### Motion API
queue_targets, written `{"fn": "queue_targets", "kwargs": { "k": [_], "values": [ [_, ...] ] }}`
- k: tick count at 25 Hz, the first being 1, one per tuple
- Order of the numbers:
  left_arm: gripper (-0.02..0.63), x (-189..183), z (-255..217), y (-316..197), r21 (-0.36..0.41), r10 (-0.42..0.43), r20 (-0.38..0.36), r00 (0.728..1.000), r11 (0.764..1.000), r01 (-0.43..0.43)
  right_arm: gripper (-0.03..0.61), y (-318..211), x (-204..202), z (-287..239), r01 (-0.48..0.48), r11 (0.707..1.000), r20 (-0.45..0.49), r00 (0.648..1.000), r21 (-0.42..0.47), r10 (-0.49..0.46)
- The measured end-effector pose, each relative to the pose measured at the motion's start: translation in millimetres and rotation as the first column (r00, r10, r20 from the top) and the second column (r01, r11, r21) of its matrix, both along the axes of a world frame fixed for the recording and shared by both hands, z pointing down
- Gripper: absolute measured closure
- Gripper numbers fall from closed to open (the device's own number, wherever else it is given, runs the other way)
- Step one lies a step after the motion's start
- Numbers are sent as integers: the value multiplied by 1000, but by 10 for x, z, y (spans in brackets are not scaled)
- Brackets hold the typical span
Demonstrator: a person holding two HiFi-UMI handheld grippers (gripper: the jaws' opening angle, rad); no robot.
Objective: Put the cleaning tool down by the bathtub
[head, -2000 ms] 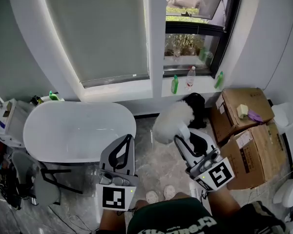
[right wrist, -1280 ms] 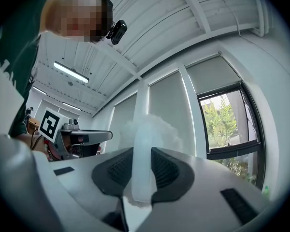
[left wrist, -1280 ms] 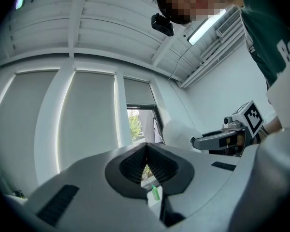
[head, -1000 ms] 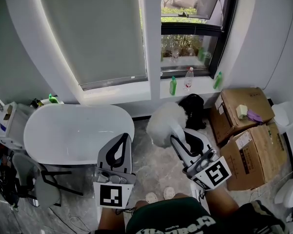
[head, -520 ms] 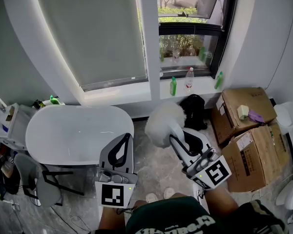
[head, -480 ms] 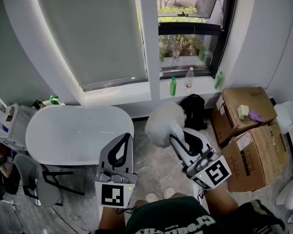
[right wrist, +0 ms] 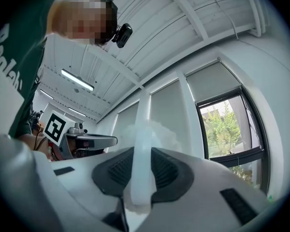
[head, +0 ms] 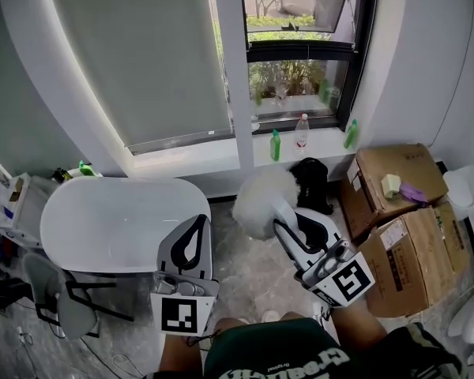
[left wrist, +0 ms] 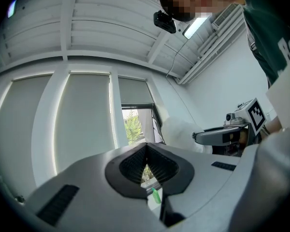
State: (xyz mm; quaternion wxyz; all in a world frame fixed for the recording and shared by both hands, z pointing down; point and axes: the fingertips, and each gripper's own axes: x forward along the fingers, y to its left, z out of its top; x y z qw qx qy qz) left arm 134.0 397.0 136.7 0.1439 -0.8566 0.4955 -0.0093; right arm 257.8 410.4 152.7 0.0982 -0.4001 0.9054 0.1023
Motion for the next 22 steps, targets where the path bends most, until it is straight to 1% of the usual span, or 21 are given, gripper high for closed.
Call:
{"fn": "queue_targets", "kwargs": {
  "k": [6,10,15,19,22],
  "values": [
    [604,195,-2,-2,3,2,10,1000,1000,-2,480,-4,225,33,-9,1000,17,1000,-12,10],
    [604,247,19,-9,2,3,6,1000,1000,-3,480,1,293,64,-13,1000,24,1000,-15,13],
    [604,265,20,-84,9,2,25,1000,1000,-3,480,-37,323,94,-9,1000,30,1000,-13,9],
    [604,232,30,-209,12,0,23,1000,1000,0,480,-134,320,114,-11,1000,25,1000,-10,11],
    [604,190,39,-336,11,3,7,1000,1000,-3,480,-235,284,130,-15,1000,22,1000,-9,16]
  ]
}}
